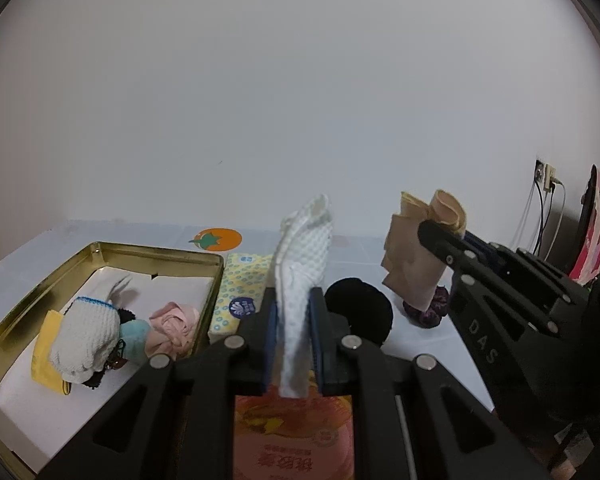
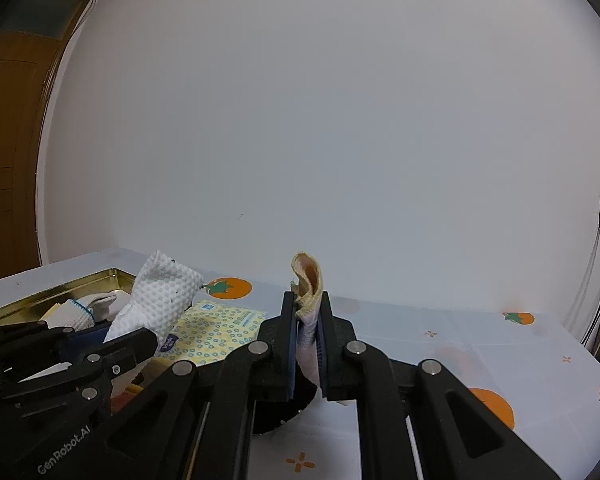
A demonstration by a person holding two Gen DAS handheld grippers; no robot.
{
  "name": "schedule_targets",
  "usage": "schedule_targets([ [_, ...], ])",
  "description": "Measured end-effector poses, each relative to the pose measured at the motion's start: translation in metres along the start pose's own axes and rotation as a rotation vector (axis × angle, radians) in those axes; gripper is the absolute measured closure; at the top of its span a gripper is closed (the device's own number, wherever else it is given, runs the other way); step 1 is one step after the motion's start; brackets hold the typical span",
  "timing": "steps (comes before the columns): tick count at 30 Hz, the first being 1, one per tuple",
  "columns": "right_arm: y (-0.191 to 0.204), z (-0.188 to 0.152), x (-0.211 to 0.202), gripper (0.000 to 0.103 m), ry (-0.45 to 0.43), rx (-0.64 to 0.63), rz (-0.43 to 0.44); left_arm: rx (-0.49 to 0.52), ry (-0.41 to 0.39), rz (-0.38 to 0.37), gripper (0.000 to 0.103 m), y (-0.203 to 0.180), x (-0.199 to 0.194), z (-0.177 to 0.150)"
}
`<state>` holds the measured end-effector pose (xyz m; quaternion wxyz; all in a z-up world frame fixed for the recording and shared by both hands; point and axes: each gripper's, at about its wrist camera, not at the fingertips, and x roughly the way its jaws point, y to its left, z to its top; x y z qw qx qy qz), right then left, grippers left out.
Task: Organize soft objects
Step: 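Carry the mesh cloth over the gold tray with left tool while right carries the tan sock there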
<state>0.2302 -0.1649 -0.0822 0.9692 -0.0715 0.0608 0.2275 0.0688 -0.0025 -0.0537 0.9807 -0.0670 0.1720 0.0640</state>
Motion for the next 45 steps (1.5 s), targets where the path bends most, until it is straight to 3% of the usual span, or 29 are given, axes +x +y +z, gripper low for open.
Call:
schedule_targets([
  [30,0.005,0.021,0.003,0.093,0.004,0.041,0.061,-0.029,0.022,-0.062,0.09,0.034,-0.013,0.015],
  [45,0.02,0.057,-0.017,0.093,-0.026,0.05,0.126,-0.013,0.024,-0.024,0.09,0.061,-0.03,0.032],
])
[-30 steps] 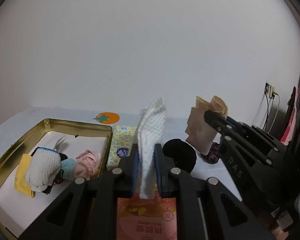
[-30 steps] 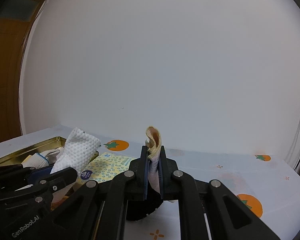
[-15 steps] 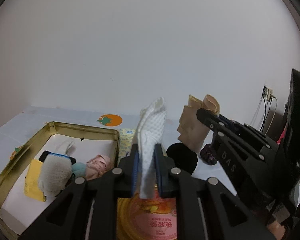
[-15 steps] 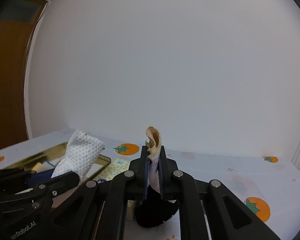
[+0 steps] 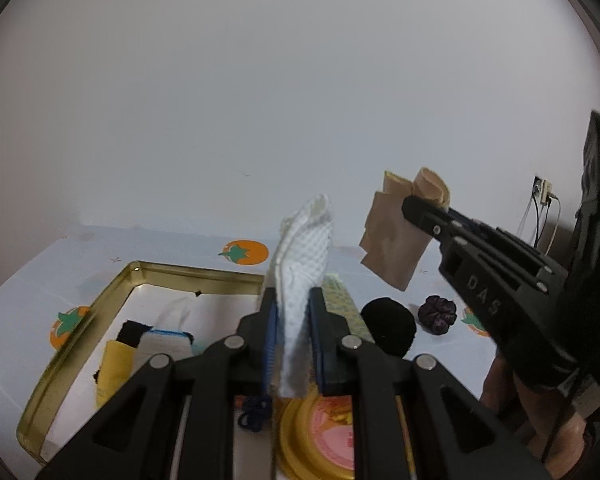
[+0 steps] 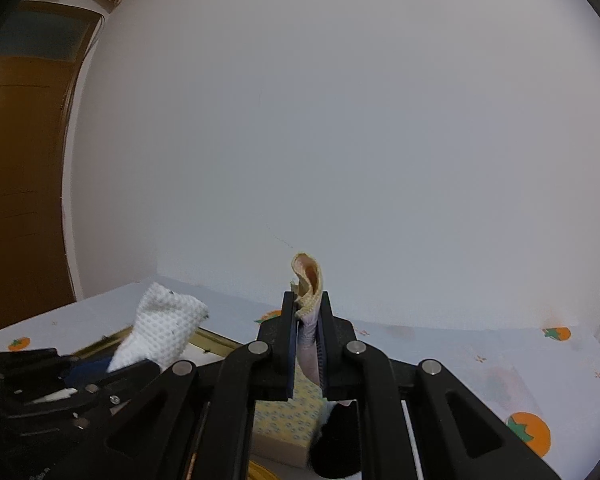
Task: Organize soft objects
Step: 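Carry the mesh cloth over the gold tray with left tool while right carries the tan sock there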
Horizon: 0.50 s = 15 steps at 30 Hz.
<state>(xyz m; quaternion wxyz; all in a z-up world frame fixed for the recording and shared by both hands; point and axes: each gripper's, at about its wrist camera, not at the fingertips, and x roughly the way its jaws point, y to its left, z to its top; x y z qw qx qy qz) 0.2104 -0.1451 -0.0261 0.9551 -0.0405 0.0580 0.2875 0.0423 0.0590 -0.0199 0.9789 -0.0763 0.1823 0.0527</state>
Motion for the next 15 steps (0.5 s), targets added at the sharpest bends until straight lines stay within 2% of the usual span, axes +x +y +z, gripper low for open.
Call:
schedule_targets([
  [10,0.013,0.016,0.001,0.093,0.011,0.032,0.076,-0.011,0.02,0.044,0.09,0.03,-0.004,0.008],
  [15,0.025,0.013,0.004,0.093,0.034,0.038,0.122,-0.009,0.021,0.067,0.09,0.049,-0.011,0.016],
])
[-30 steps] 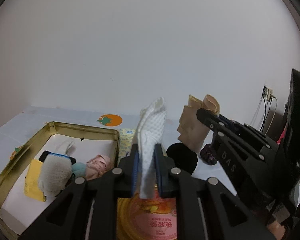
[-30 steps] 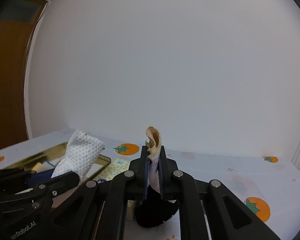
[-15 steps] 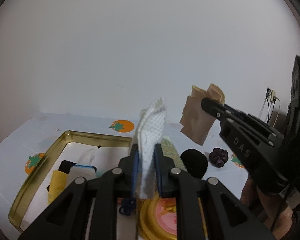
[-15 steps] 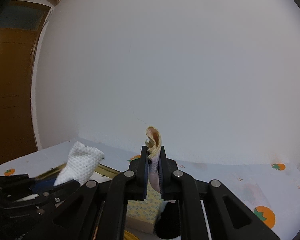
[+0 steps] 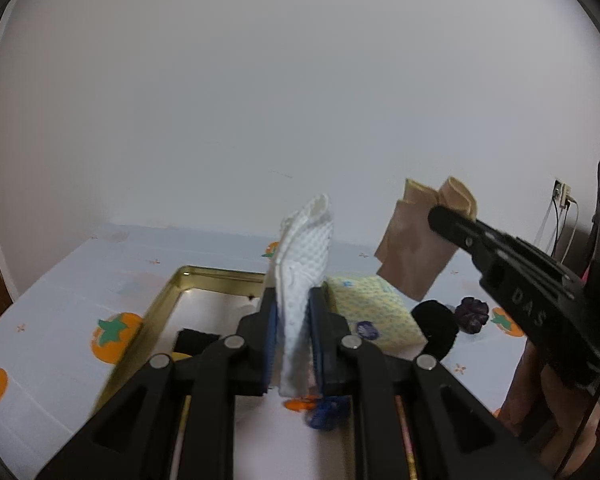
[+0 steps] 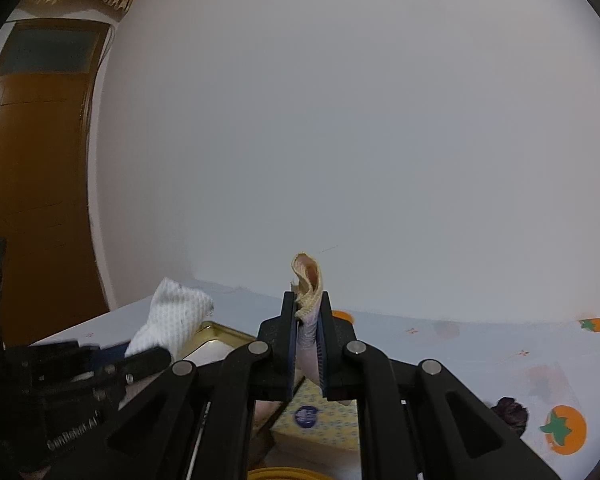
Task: Organize soft objects
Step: 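Carry the mesh cloth over the gold tray with left tool while right carries the tan sock there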
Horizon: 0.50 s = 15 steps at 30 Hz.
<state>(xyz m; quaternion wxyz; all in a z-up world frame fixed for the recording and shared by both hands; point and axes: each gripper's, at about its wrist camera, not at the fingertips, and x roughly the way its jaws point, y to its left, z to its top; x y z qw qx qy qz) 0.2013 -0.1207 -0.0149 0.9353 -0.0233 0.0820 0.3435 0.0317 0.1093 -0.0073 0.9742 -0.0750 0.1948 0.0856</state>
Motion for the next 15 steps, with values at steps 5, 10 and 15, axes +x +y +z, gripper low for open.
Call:
schedule_targets([
  [5,0.014,-0.004,0.007,0.093,0.02,-0.007,0.042,-0.026,0.025,0.003,0.09,0.019,0.001,0.003],
  [10,0.026,-0.008,0.014,0.093,0.055,-0.018,0.09,-0.023,0.042,0.028,0.09,0.032,-0.001,0.002],
  [15,0.047,-0.017,0.029,0.093,0.108,-0.061,0.139,-0.022,0.074,0.06,0.09,0.041,-0.004,-0.003],
])
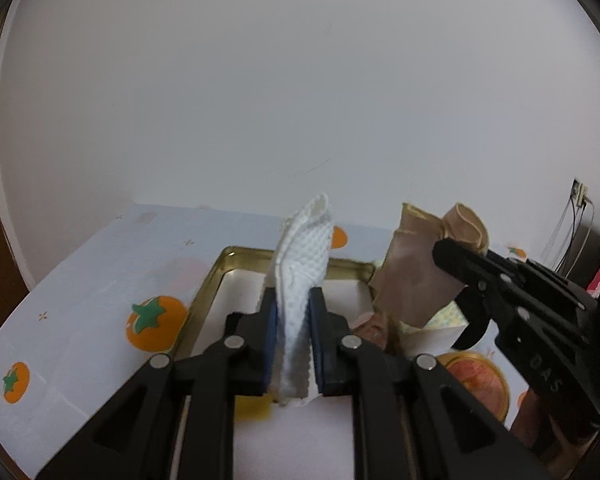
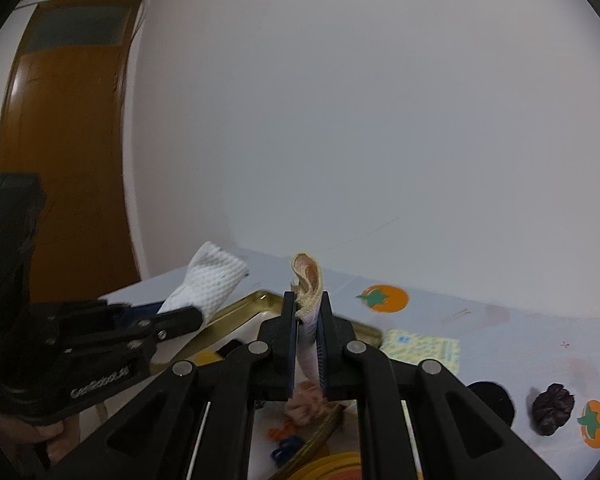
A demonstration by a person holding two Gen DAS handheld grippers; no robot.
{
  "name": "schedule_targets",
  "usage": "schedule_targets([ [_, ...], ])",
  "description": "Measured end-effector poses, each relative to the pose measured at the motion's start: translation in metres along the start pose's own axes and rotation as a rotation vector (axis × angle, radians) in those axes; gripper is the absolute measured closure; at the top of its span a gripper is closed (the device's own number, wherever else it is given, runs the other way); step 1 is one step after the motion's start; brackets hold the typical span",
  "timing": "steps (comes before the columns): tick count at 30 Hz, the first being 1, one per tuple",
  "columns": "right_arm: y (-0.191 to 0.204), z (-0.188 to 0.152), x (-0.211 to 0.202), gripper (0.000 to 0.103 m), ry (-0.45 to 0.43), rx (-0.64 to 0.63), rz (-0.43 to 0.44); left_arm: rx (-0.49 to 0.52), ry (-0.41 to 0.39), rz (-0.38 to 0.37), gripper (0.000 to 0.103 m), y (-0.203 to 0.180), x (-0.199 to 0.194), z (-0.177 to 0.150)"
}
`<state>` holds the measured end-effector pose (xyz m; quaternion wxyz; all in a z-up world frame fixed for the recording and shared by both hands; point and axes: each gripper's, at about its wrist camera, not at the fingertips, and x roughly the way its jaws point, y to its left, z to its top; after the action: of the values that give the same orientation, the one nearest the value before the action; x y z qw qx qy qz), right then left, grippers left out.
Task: Organize soft objects
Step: 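Carry the mesh cloth over the gold tray with left tool while right carries the tan sock there, then open left tool to drop mesh cloth in tray while right drops tan sock there, then grasp the black fuzzy pad with left tool while right grasps purple scrunchie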
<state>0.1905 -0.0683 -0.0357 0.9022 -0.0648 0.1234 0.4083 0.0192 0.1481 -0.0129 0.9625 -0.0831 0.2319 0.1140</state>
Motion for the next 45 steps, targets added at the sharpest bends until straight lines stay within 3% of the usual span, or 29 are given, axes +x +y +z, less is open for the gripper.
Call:
schedule_targets([
  [11,0.043,-0.004,0.029,0.093,0.132,-0.062,0.073,-0.019,0.083,0.015,0.089,0.019,0.004,-0.021],
  [14,0.048,-0.011,0.033,0.091,0.184,-0.062,0.122,-0.02,0.098,0.012,0.083,0.022,0.002,-0.026],
  [15,0.05,-0.012,0.035,0.088,0.199,-0.066,0.136,-0.02,0.1,0.013,0.072,0.022,-0.001,-0.027],
  [16,0.052,-0.014,0.036,0.077,0.214,-0.073,0.146,-0.018,0.102,0.019,0.063,0.025,0.001,-0.028],
  [17,0.055,-0.016,0.036,0.068,0.227,-0.087,0.153,-0.018,0.094,0.022,0.046,0.026,-0.002,-0.028],
  [18,0.06,-0.023,0.04,0.049,0.225,-0.093,0.156,-0.023,0.076,0.03,0.033,0.028,-0.007,-0.026],
  [19,0.061,-0.026,0.036,0.038,0.213,-0.098,0.152,-0.029,0.063,0.036,0.03,0.029,-0.011,-0.025],
  [23,0.053,-0.025,0.015,0.038,0.157,-0.112,0.12,-0.034,0.031,0.041,0.025,0.031,-0.025,-0.017],
  [27,0.026,-0.024,-0.009,0.038,0.105,-0.113,0.07,-0.078,0.001,0.049,0.009,0.04,-0.027,-0.011],
  [33,-0.02,-0.028,-0.035,0.038,0.077,-0.081,-0.01,-0.073,-0.006,0.034,0.009,0.027,-0.024,-0.007],
  [41,-0.086,-0.035,-0.062,0.038,0.071,0.001,-0.13,0.056,0.007,-0.04,0.006,-0.04,-0.012,-0.001],
  [45,-0.134,-0.039,-0.075,0.038,0.066,0.104,-0.226,0.135,0.044,-0.093,0.006,-0.084,0.002,-0.003],
])
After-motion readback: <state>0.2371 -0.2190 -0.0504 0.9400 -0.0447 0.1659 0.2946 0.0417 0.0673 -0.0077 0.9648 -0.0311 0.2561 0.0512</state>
